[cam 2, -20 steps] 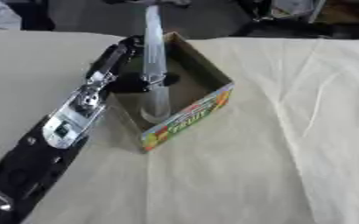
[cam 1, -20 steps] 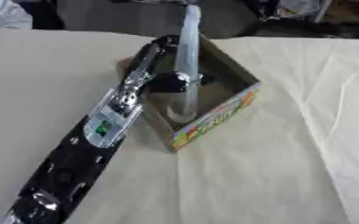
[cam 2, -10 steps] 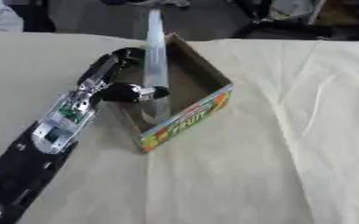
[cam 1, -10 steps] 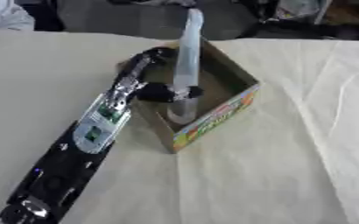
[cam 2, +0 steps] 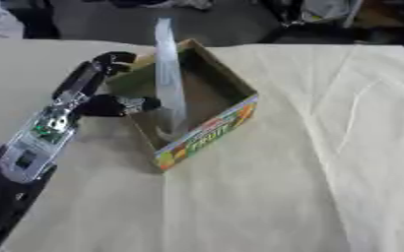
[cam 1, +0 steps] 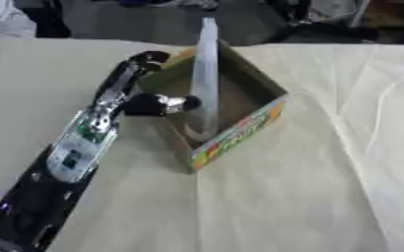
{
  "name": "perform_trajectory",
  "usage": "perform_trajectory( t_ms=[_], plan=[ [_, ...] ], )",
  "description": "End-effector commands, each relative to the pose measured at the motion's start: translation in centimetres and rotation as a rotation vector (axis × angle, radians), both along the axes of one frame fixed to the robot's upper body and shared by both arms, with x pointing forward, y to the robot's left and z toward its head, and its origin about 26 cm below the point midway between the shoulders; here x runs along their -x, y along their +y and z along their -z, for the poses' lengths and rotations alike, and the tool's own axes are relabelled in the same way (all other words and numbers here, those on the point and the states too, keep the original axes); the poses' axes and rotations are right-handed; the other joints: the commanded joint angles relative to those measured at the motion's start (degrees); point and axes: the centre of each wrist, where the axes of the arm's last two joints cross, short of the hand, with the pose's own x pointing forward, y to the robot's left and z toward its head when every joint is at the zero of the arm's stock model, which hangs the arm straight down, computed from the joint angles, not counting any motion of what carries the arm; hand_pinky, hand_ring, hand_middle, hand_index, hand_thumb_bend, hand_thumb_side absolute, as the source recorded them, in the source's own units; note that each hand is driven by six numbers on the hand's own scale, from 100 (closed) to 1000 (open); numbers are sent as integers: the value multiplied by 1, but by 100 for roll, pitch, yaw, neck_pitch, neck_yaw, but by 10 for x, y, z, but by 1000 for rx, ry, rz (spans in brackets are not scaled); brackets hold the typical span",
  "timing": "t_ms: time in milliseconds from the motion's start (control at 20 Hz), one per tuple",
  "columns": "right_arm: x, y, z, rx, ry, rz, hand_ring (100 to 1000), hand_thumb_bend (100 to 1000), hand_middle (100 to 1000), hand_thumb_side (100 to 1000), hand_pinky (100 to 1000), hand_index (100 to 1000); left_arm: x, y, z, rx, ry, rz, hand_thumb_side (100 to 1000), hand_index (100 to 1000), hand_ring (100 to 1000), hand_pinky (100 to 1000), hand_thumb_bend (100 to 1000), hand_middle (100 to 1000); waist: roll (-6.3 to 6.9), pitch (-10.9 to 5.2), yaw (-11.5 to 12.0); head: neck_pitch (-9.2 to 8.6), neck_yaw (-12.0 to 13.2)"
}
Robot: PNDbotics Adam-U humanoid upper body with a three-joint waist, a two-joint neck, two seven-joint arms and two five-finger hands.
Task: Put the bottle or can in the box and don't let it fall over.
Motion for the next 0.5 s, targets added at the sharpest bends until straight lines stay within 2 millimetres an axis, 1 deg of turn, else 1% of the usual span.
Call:
perform_trajectory(
  t_ms=[50, 250, 350, 500],
  plan=[
    [2, -5, -9, 38, -22, 7, 912, 100, 922, 500, 892, 954, 11, 18, -21, 3, -50, -8, 362, 857, 858, 1000, 850, 817, 9, -161, 11, 38, -73],
    [3, -7, -9, 40, -23, 13, 911, 100, 922, 501, 891, 954, 24, 34, -22, 7, -29, -9, 354, 858, 858, 1000, 828, 819, 25, -177, 35, 67, -111],
    [3, -7, -9, 40, -24, 14, 911, 100, 922, 499, 892, 953, 31, 42, -21, 37, -5, 3, 360, 860, 838, 1000, 815, 817, 23, -174, 41, 75, -130],
    [4, -7, -8, 41, -25, 21, 911, 100, 923, 500, 892, 953, 46, 59, -25, 105, 3, 16, 419, 859, 800, 1000, 775, 809, 26, -164, 56, 102, -168]
  ],
)
